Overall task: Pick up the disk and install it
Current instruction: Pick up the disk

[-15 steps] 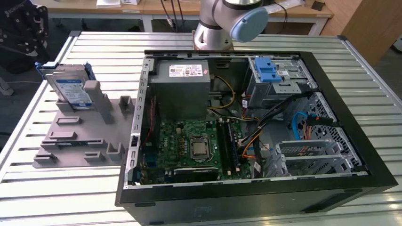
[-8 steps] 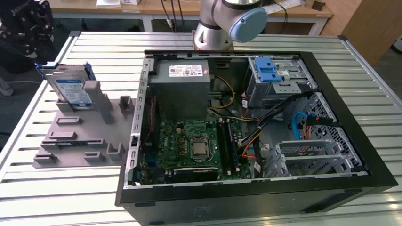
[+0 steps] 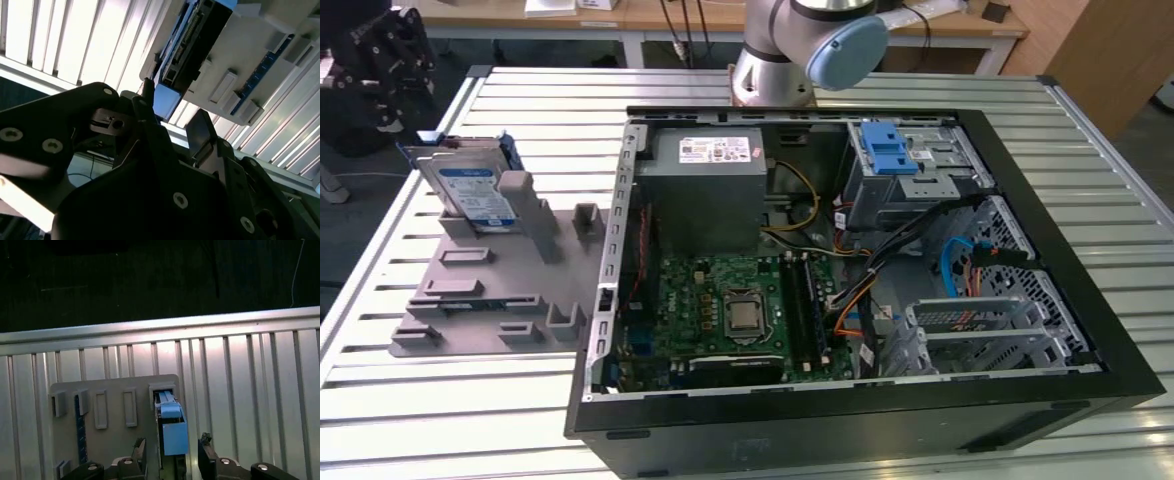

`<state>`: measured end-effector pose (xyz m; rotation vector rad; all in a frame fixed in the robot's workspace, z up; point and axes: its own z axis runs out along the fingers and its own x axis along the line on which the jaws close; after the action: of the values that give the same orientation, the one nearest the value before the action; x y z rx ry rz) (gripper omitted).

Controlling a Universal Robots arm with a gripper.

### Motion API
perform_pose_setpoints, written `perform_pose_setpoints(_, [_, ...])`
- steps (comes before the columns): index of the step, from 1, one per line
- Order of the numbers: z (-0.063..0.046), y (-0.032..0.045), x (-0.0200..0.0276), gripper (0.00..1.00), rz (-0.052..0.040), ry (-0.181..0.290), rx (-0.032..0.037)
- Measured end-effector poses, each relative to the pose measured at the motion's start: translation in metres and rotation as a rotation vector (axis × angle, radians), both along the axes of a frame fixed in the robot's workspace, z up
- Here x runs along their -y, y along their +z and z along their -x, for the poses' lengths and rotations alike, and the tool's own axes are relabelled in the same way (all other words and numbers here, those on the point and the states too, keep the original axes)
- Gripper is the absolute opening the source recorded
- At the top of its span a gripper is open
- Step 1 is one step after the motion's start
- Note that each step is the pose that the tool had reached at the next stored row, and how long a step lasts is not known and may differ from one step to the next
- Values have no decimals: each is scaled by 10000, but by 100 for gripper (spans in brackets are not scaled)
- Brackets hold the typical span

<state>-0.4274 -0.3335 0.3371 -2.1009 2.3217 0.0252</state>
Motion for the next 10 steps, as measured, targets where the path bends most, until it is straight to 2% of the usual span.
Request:
perform_pose_setpoints(5, [10, -90, 0, 53, -2, 68, 0])
perform_pose_setpoints(10, [16, -158, 15, 53, -3, 433, -1])
